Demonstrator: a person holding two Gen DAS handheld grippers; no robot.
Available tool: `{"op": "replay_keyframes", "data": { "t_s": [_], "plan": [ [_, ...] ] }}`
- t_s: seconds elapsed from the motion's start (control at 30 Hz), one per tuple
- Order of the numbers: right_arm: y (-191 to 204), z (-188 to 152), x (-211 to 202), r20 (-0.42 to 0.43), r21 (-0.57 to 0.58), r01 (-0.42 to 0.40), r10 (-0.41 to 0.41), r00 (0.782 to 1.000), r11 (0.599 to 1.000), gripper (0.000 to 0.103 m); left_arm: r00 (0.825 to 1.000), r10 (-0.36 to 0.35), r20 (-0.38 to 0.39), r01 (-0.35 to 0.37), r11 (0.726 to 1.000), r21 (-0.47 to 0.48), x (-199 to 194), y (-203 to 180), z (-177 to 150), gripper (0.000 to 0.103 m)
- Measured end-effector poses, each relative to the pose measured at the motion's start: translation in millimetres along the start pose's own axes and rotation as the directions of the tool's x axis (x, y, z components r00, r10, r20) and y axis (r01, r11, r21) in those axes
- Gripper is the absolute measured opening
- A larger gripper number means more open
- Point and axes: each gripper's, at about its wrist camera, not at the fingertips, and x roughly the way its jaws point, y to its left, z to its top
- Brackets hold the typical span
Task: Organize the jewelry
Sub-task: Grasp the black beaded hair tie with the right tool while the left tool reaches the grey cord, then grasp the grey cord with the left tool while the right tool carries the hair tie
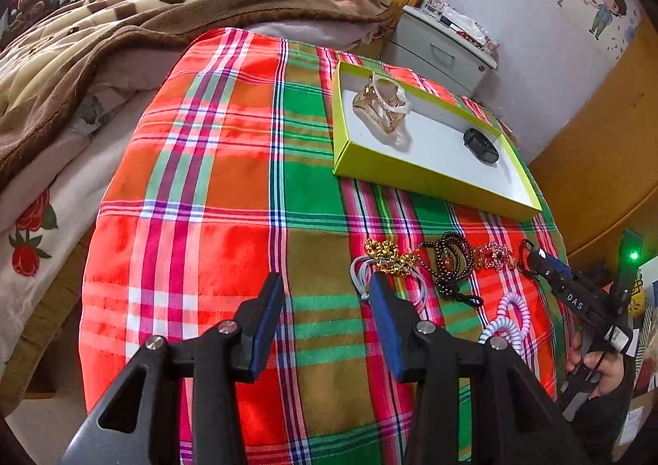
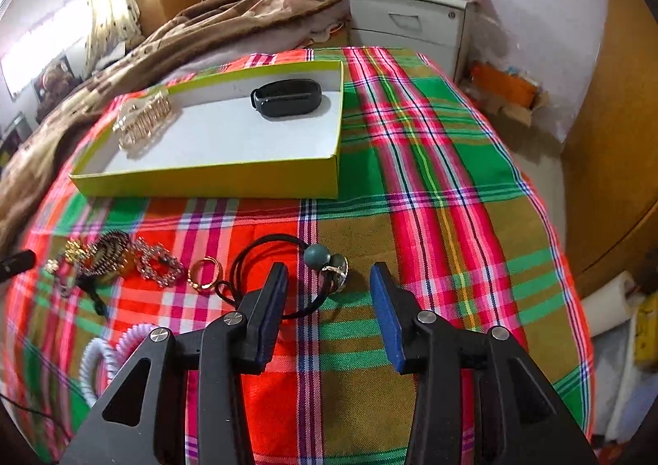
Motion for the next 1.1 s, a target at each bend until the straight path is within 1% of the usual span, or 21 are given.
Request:
{"op": "replay_keyframes", "data": {
  "t_s": [0.07, 0.13, 0.17, 0.2, 0.23, 0.33, 0.43, 0.5, 0.6, 0.77, 0.83, 0.9, 0.93, 1.0, 1.03, 1.07, 1.1],
  "plan": [
    [2, -2, -1, 0.007, -0.014, 0.012, -0.012, 1.0, 1.0, 0.041, 1.0, 0.001, -0.009, -0.001, 1.0, -0.004, 1, 0, -1, 0.045],
    [1, -2, -1, 0.013, -0.015, 0.02, -0.019, 1.0, 1.0, 0.029, 1.0, -0.005, -0.016, 0.004, 1.0, -0.004, 2, -2, -2, 0.045],
    [0, -3, -2, 0.015, -0.011, 0.019, -0.019, 1.0, 1.0, 0.018, 1.0, -0.007, -0.019, 0.006, 1.0, -0.008, 3, -3, -3, 0.045],
    [-1, -3, -2, 0.017, -0.008, 0.019, -0.019, 1.0, 1.0, 0.015, 1.0, -0.011, -0.021, 0.011, 1.0, -0.012, 4, -3, -3, 0.045],
    [-2, -3, -2, 0.018, -0.005, 0.018, -0.018, 1.0, 1.0, 0.014, 1.0, -0.015, -0.027, 0.014, 1.0, -0.016, 5, -4, -3, 0.045],
    [-7, -3, -5, 0.027, 0.013, 0.006, -0.006, 1.0, 1.0, 0.014, 0.999, -0.012, -0.034, 0.012, 1.0, -0.016, 7, -7, -4, 0.045],
    [-12, -3, -10, 0.052, 0.031, 0.0, -0.002, 0.999, 1.0, 0.014, 0.999, -0.024, -0.046, 0.023, 0.999, -0.028, 10, -11, -2, 0.045],
    [-14, -4, -14, 0.063, 0.043, -0.009, 0.006, 0.998, 0.999, 0.014, 0.998, 0.002, -0.055, -0.004, 1.0, -0.023, 14, -14, -2, 0.045],
    [-13, -5, -17, 0.069, 0.045, -0.016, 0.012, 0.998, 0.999, 0.014, 0.997, 0.012, -0.071, -0.013, 1.0, -0.012, 20, -22, -2, 0.045],
    [-12, -5, -20, 0.084, 0.056, -0.04, 0.035, 0.996, 0.998, 0.014, 0.993, 0.091, -0.069, -0.088, 0.995, 0.036, 25, -34, -1, 0.045],
    [-11, -5, -21, 0.089, 0.057, -0.045, 0.04, 0.995, 0.997, 0.014, 0.985, 0.16, -0.065, -0.153, 0.983, 0.103, 27, -41, -3, 0.045],
    [-11, -5, -22, 0.093, 0.057, -0.051, 0.045, 0.995, 0.997, 0.014, 0.972, 0.229, -0.051, -0.217, 0.961, 0.17, 29, -48, -7, 0.045],
    [-10, -5, -22, 0.095, 0.058, -0.051, 0.046, 0.994, 0.997, 0.014, 0.968, 0.248, -0.043, -0.236, 0.953, 0.19, 29, -49, -9, 0.045],
    [-9, -5, -23, 0.096, 0.055, -0.052, 0.046, 0.994, 0.997, 0.014, 0.965, 0.26, -0.037, -0.247, 0.947, 0.205, 29, -49, -9, 0.045],
    [-8, -5, -23, 0.095, 0.054, -0.053, 0.048, 0.994, 0.997, 0.014, 0.964, 0.262, -0.035, -0.249, 0.946, 0.209, 28, -48, -9, 0.04],
    [-8, -5, -23, 0.096, 0.055, -0.054, 0.049, 0.994, 0.997, 0.014, 0.964, 0.262, -0.033, -0.25, 0.945, 0.213, 27, -48, -10, 0.034],
    [-7, -5, -23, 0.096, 0.055, -0.054, 0.049, 0.994, 0.997, 0.014, 0.965, 0.262, -0.03, -0.249, 0.942, 0.224, 27, -49, -10, 0.031]
  ]
}}
